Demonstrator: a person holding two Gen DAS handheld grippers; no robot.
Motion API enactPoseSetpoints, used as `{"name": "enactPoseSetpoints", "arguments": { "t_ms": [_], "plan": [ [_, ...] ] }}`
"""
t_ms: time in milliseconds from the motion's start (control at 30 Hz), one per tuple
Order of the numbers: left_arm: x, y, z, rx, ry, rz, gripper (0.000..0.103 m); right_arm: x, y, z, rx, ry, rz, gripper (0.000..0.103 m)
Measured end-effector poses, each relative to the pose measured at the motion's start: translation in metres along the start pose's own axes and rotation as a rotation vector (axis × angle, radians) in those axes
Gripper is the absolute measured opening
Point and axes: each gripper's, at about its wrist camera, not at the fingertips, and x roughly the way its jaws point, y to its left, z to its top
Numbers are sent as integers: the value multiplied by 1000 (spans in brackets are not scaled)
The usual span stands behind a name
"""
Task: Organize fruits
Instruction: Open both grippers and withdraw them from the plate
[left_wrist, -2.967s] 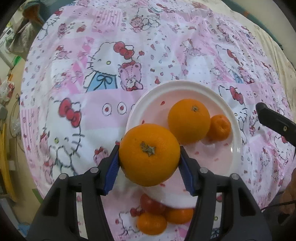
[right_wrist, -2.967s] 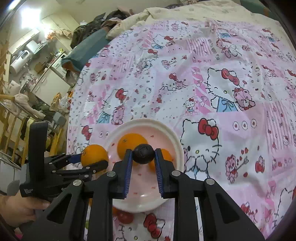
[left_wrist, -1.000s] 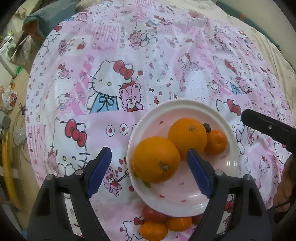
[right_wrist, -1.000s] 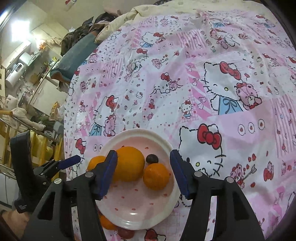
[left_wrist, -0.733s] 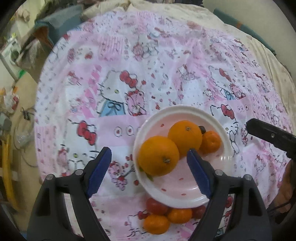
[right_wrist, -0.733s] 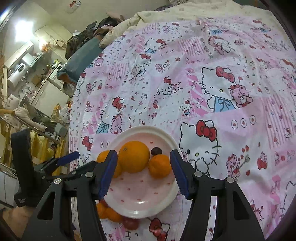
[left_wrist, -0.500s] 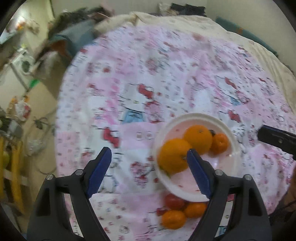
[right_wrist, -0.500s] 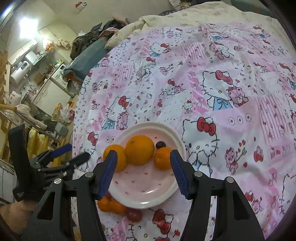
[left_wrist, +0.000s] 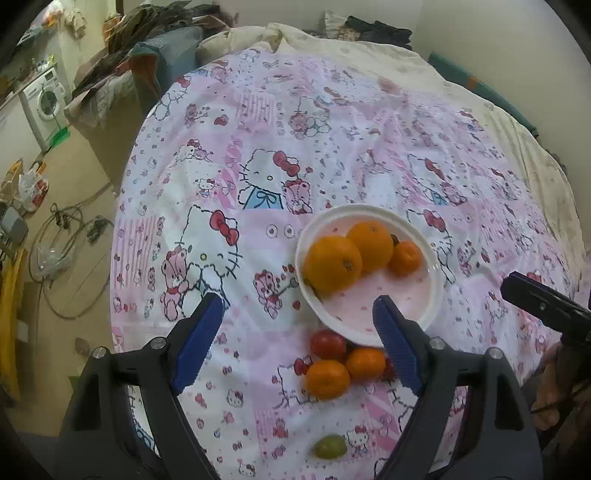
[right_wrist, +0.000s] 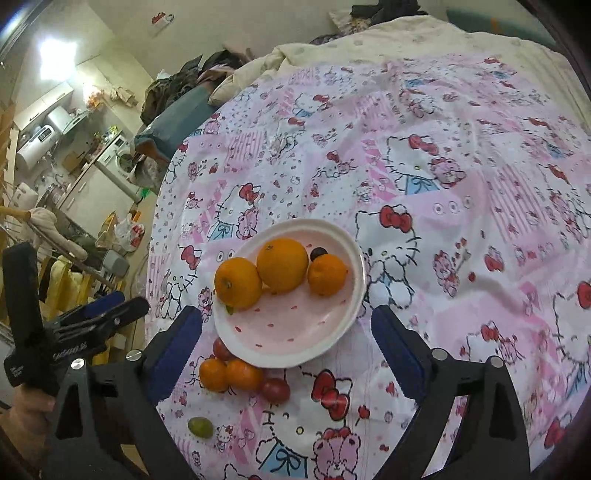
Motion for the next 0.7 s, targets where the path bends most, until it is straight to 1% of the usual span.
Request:
{"name": "enactPoseSetpoints", "arguments": {
  "t_ms": [133,267,400,467,533,600,667,700],
  "plan": [
    [-1,2,-10,-22,12,7,81,-4,-3,-13,21,-3,-39,95],
    [4,10,-17,-64,38,15,81,-4,-7,-24,40,12,-63,95],
    [10,12,-25,-65,44,11,81,-3,-14,-32,85,15,-87,95],
    [17,12,-30,-70,74,2,81,0,-17,-32,105,28,-75,95],
    [27,10,-35,-64,124,0,81,3,-19,-33,118,40,-67,95],
    [41,7,-42,-53,190,4,81,6,-20,-33,130,48,-61,95],
    [54,3,-49,-39,261,-5,81,10,-20,-34,129,60,-60,95],
    [58,0,-52,-26,285,-11,81,11,-20,-34,129,64,-60,95]
  ]
}}
